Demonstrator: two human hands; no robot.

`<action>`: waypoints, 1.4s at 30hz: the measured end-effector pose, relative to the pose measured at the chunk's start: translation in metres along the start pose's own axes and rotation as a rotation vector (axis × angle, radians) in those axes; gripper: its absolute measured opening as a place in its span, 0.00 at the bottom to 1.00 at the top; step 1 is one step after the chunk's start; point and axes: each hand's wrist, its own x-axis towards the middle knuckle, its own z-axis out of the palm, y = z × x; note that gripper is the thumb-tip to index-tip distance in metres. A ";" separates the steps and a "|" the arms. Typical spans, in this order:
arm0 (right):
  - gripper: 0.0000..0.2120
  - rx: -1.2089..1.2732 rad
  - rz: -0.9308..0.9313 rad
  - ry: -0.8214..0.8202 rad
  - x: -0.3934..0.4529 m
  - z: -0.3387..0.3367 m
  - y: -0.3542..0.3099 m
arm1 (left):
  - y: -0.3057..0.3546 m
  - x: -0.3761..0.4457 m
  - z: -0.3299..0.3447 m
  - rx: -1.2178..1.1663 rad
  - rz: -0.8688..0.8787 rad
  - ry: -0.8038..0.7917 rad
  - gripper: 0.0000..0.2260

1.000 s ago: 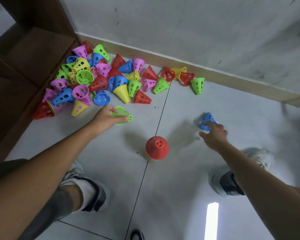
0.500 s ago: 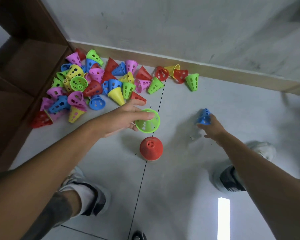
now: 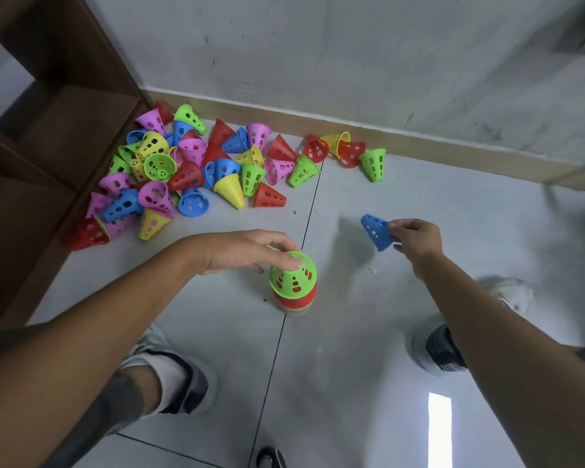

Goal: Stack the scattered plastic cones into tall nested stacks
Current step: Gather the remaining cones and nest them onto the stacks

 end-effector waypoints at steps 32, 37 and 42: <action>0.09 -0.340 0.055 -0.781 -0.121 0.049 -0.044 | -0.097 -0.028 -0.020 -0.145 -0.193 0.314 0.25; 0.33 -0.009 0.485 -0.763 -0.127 0.066 -0.005 | -0.103 -0.027 -0.023 -0.135 -0.195 0.372 0.20; 0.38 0.268 0.556 -0.767 -0.124 0.093 0.025 | -0.109 -0.034 -0.035 -0.188 -0.163 0.452 0.15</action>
